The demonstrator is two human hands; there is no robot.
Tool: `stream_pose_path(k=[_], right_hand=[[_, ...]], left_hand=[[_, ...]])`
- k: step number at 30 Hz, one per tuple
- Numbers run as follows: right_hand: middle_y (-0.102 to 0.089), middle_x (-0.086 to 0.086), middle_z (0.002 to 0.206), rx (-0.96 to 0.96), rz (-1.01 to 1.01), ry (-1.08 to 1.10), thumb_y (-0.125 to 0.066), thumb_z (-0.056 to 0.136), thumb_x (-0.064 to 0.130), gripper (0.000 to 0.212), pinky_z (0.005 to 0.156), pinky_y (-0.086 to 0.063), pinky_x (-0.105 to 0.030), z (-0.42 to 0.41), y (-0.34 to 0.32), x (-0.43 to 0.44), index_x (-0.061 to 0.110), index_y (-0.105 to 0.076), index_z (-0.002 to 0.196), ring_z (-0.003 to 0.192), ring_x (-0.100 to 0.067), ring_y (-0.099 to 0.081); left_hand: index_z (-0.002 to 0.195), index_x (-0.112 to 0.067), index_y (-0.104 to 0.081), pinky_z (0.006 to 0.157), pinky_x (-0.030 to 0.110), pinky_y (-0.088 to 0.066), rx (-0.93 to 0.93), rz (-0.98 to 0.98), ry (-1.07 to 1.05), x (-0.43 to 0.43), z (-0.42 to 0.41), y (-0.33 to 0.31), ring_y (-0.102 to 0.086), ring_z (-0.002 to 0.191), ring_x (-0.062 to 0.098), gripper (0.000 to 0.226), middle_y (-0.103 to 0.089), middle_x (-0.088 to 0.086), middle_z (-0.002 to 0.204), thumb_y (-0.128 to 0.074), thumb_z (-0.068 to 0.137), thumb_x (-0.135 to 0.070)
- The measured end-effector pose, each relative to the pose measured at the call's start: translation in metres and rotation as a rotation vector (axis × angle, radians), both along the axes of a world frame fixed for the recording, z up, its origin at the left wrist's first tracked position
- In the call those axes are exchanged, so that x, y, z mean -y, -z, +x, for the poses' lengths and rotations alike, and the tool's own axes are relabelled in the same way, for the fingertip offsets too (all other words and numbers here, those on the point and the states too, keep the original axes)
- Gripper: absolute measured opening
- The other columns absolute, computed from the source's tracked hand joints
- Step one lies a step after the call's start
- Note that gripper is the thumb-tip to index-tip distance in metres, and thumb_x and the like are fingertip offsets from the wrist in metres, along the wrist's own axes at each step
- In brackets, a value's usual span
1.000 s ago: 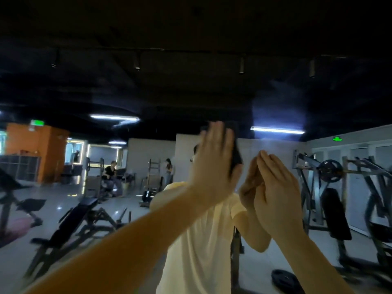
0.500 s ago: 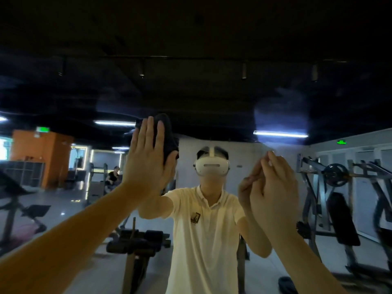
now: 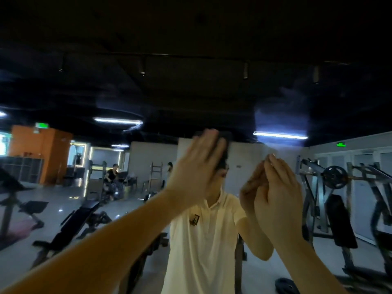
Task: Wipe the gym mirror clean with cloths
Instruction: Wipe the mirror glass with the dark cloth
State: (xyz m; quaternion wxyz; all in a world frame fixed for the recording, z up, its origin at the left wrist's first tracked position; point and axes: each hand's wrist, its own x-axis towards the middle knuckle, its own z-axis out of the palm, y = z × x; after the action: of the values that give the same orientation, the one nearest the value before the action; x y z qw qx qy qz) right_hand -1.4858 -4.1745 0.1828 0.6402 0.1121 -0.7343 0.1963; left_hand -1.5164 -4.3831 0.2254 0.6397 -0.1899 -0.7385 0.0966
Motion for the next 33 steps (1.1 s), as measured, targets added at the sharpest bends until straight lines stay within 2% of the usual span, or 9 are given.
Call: stream_pose_path(k=[4,7,10,13,17,20,23,29,33], right_hand=[[-0.047,-0.013,0.155,0.004,0.065,-0.002,-0.028,0.096,0.031,0.06,0.121,-0.032,-0.053,-0.008,0.004,0.021,0.003,-0.054,0.142,0.148,-0.027,-0.038],[-0.044,-0.013,0.158,-0.007,0.176,-0.006,-0.03,0.097,0.029,0.059,0.119,-0.034,-0.057,-0.01,0.004,0.053,0.003,-0.052,0.145,0.15,-0.028,-0.035],[-0.044,-0.015,0.158,-0.05,0.25,0.034,-0.03,0.095,0.027,0.061,0.118,-0.036,-0.058,-0.01,-0.006,0.081,0.001,-0.053,0.145,0.149,-0.032,-0.038],[-0.046,-0.016,0.156,-0.071,0.267,0.069,-0.032,0.092,0.026,0.062,0.117,-0.035,-0.061,-0.015,-0.01,0.097,0.001,-0.055,0.144,0.147,-0.034,-0.041],[-0.045,-0.016,0.157,-0.091,0.257,0.083,-0.034,0.093,0.027,0.062,0.118,-0.034,-0.061,-0.022,-0.007,0.097,0.001,-0.052,0.146,0.148,-0.034,-0.039],[-0.044,-0.016,0.158,-0.077,0.257,0.087,-0.034,0.094,0.028,0.063,0.119,-0.032,-0.061,-0.023,-0.007,0.101,0.0,-0.051,0.147,0.149,-0.033,-0.036],[-0.043,-0.015,0.159,-0.054,0.261,0.089,-0.034,0.094,0.029,0.063,0.119,-0.031,-0.061,-0.024,-0.006,0.102,0.001,-0.05,0.148,0.15,-0.032,-0.035],[-0.043,-0.013,0.159,-0.047,0.3,-0.002,-0.027,0.1,0.036,0.063,0.121,-0.031,-0.055,-0.015,-0.007,0.082,0.003,-0.048,0.149,0.149,-0.027,-0.038],[-0.031,-0.01,0.165,0.007,0.333,0.027,-0.03,0.097,0.03,0.064,0.127,-0.017,-0.044,-0.02,-0.002,0.064,0.004,-0.038,0.156,0.153,-0.022,-0.027]], left_hand=[[0.164,-0.008,-0.015,0.128,0.054,-0.014,0.0,0.465,-0.06,0.102,0.007,-0.008,-0.011,0.158,0.036,0.07,-0.013,0.021,0.17,-0.026,0.11,-0.051],[0.164,-0.005,-0.011,0.129,0.055,-0.012,0.015,0.624,-0.062,0.105,0.011,0.006,-0.007,0.159,0.038,0.074,-0.011,0.024,0.17,-0.02,0.109,-0.053],[0.165,-0.01,0.002,0.13,0.048,-0.001,0.088,0.305,-0.065,0.074,0.01,0.035,0.008,0.16,0.03,0.076,0.004,0.018,0.173,-0.023,0.108,-0.054],[0.163,-0.009,-0.006,0.128,0.054,-0.016,0.032,0.109,-0.128,0.12,0.007,0.028,-0.004,0.159,0.033,0.074,-0.011,0.021,0.17,-0.026,0.107,-0.053],[0.161,-0.001,-0.02,0.125,0.06,-0.023,0.016,0.675,-0.143,0.201,0.008,0.003,-0.022,0.154,0.043,0.076,-0.024,0.029,0.165,-0.022,0.107,-0.054],[0.162,0.0,-0.016,0.126,0.058,-0.018,0.006,0.799,-0.093,0.194,0.005,-0.008,-0.015,0.157,0.042,0.08,-0.019,0.029,0.167,-0.018,0.106,-0.056],[0.165,-0.009,-0.007,0.129,0.053,-0.009,0.004,0.656,0.017,0.125,0.008,-0.005,-0.001,0.159,0.033,0.076,-0.005,0.019,0.172,-0.021,0.107,-0.057],[0.166,-0.014,-0.009,0.13,0.047,-0.005,0.112,-0.139,-0.018,0.057,0.01,0.013,0.004,0.16,0.027,0.073,-0.003,0.015,0.173,-0.034,0.109,-0.053],[0.164,-0.016,-0.021,0.124,0.053,-0.022,0.03,0.242,-0.033,0.144,0.011,-0.002,-0.012,0.155,0.033,0.078,-0.013,0.015,0.17,-0.045,0.102,-0.056]])
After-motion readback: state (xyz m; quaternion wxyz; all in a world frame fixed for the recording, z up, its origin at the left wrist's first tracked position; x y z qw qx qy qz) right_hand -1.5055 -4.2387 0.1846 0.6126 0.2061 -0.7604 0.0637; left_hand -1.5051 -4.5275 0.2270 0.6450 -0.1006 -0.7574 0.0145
